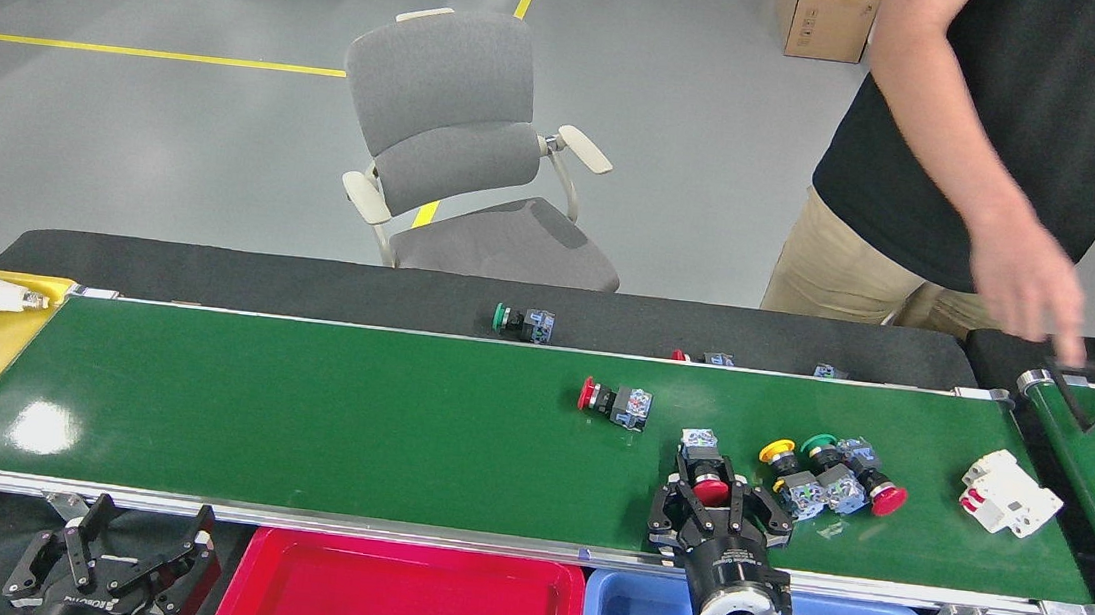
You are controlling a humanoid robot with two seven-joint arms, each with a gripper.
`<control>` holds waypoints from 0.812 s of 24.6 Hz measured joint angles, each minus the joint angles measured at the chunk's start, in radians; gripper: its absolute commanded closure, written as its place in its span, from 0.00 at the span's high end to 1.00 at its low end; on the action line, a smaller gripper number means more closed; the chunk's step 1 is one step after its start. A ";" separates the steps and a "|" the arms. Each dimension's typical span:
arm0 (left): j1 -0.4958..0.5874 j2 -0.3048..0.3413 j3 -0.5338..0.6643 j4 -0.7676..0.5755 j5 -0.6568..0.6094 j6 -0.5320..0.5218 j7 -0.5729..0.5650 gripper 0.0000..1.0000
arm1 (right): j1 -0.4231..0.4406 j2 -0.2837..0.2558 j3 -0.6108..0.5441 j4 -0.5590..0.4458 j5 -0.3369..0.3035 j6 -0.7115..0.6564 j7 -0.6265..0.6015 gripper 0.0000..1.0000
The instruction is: Pick switch part from conveyor to tray
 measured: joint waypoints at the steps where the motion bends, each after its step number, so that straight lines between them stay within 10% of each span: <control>1: 0.001 0.000 0.000 0.000 0.000 0.000 0.000 1.00 | 0.010 -0.033 0.003 -0.043 -0.009 -0.090 0.002 0.15; 4: 0.002 0.000 0.000 0.000 0.000 0.000 0.000 1.00 | 0.054 -0.086 0.004 -0.137 -0.046 -0.414 -0.001 0.31; 6: 0.003 0.000 0.000 -0.002 0.000 -0.003 0.000 1.00 | 0.098 -0.085 0.010 -0.170 -0.048 -0.635 -0.008 1.00; 15: -0.108 -0.006 -0.213 -0.023 -0.005 0.065 -0.026 1.00 | 0.129 -0.045 0.050 -0.185 -0.022 -0.812 -0.011 0.99; 20: -0.202 -0.043 -0.370 0.003 -0.006 0.176 -0.069 1.00 | 0.304 0.032 -0.225 -0.279 -0.034 -0.518 -0.029 0.99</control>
